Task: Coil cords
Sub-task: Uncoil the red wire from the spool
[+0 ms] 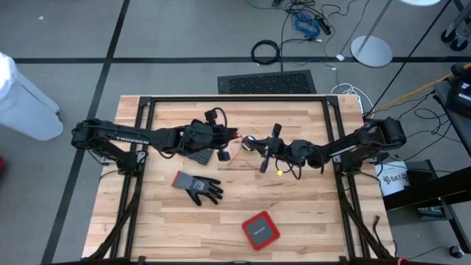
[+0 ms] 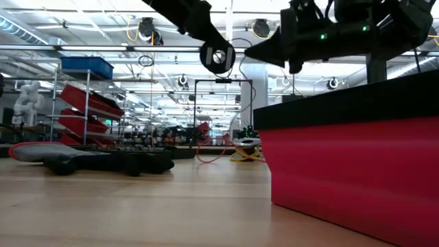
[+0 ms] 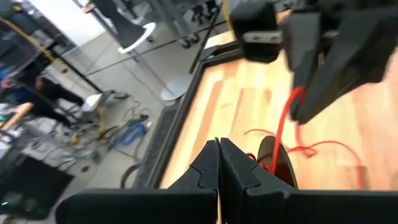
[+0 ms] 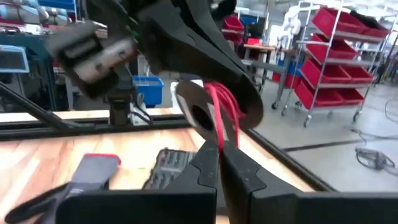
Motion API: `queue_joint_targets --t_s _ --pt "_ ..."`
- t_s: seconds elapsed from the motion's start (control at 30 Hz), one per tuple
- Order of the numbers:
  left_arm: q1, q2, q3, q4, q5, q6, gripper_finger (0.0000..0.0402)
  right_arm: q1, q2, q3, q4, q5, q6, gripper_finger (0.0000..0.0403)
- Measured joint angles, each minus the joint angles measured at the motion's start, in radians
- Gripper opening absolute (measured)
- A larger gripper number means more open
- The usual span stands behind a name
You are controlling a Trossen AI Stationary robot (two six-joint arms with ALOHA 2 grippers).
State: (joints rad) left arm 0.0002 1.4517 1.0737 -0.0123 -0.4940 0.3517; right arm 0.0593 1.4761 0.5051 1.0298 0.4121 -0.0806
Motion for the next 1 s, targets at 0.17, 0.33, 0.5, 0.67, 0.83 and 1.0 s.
queue_joint_targets --t_s 0.17,0.33,0.5,0.67,0.83,1.0 --pt "0.010 0.010 0.000 0.055 -0.081 0.018 0.0000 0.026 0.004 0.063 -0.061 -0.079 -0.029 0.0000" --pt "0.023 0.050 0.001 0.171 -0.110 0.023 0.0000 0.035 0.048 0.196 -0.296 -0.163 -0.044 0.0000" --pt "0.027 0.073 0.001 0.292 -0.026 -0.022 0.0000 0.014 0.086 0.238 -0.507 -0.130 -0.013 0.0000" --pt "0.027 0.057 0.001 0.308 0.056 -0.060 0.0000 -0.041 0.084 0.200 -0.620 -0.045 0.069 0.0000" --pt "0.027 0.042 0.002 0.162 0.061 -0.058 0.0000 -0.059 0.047 0.151 -0.623 0.078 0.124 0.0000" --pt "0.026 0.041 0.002 -0.018 -0.038 -0.031 0.0000 -0.049 -0.037 0.128 -0.624 0.148 0.131 0.0000"
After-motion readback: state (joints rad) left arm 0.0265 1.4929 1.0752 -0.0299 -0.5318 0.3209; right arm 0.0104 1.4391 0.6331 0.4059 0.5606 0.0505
